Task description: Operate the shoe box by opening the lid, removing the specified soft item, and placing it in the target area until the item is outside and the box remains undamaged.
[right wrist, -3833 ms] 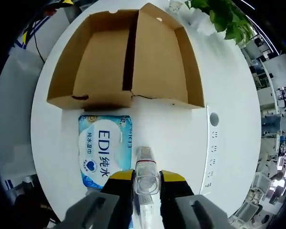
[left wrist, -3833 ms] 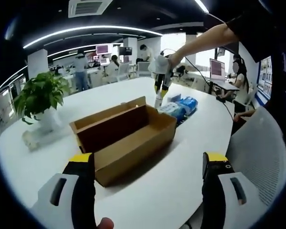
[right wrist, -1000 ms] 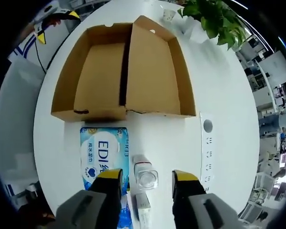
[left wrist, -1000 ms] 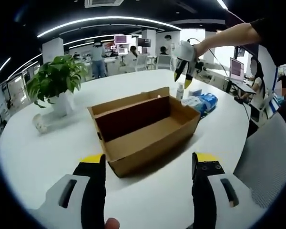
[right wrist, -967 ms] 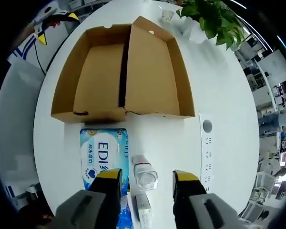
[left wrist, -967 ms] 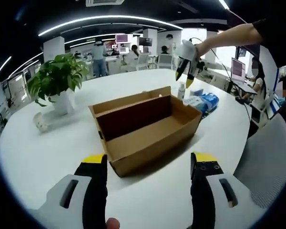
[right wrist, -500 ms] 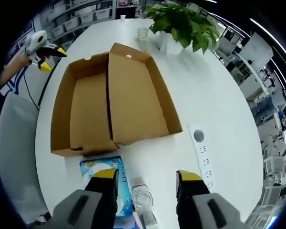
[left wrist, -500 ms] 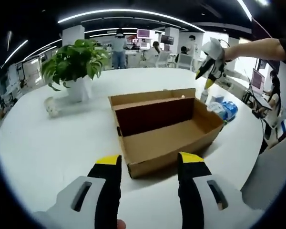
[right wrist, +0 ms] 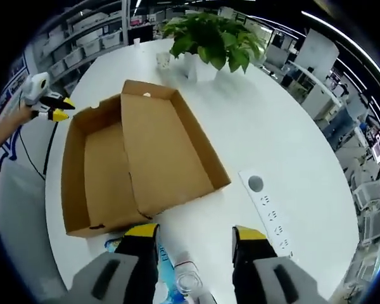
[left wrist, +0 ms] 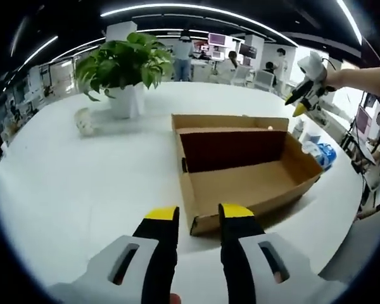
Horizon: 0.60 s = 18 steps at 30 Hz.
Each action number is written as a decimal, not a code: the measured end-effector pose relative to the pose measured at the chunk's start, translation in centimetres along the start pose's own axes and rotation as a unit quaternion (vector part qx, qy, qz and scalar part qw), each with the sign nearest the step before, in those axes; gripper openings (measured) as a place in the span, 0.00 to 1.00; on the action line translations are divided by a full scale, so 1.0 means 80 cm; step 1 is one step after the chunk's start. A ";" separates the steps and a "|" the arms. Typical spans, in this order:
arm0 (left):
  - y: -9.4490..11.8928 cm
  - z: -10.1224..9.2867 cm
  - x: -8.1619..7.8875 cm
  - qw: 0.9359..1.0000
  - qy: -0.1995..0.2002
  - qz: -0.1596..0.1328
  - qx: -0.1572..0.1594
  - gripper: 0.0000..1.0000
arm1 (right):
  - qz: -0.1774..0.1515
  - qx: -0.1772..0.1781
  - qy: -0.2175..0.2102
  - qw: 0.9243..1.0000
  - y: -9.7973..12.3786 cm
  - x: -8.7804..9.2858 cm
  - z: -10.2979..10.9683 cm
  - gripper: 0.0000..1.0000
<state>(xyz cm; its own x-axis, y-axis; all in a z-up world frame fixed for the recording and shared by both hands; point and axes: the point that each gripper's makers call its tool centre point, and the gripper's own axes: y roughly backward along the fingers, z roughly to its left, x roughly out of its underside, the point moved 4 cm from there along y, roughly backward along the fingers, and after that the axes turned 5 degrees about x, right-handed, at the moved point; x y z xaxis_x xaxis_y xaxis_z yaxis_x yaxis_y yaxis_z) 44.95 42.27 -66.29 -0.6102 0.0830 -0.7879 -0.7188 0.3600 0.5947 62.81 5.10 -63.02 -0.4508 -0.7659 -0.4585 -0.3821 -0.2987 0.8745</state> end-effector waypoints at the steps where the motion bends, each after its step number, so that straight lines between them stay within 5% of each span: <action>1: -0.001 0.001 0.001 1.000 0.002 -0.001 -0.004 0.23 | 0.000 0.003 -0.009 1.000 -0.001 -0.001 -0.001 0.41; 10: -0.013 0.007 0.014 0.999 0.037 0.004 -0.023 0.11 | -0.027 -0.004 -0.103 0.994 -0.011 -0.016 -0.011 0.35; 14: -0.015 0.007 0.014 0.998 0.048 -0.006 -0.027 0.10 | -0.044 -0.011 -0.174 0.984 -0.017 -0.024 -0.011 0.33; 18: -0.019 0.006 0.015 0.998 0.064 -0.008 -0.024 0.08 | -0.041 -0.009 -0.180 0.983 -0.031 -0.027 -0.011 0.31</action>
<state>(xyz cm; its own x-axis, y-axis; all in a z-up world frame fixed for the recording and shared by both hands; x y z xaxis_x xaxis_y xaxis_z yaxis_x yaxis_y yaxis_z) 45.48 42.23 -68.21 -0.6344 -0.0423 -0.7719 -0.7416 0.3152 0.5922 65.43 6.96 -64.04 -0.6756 -0.4890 -0.5517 -0.4171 -0.3634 0.8330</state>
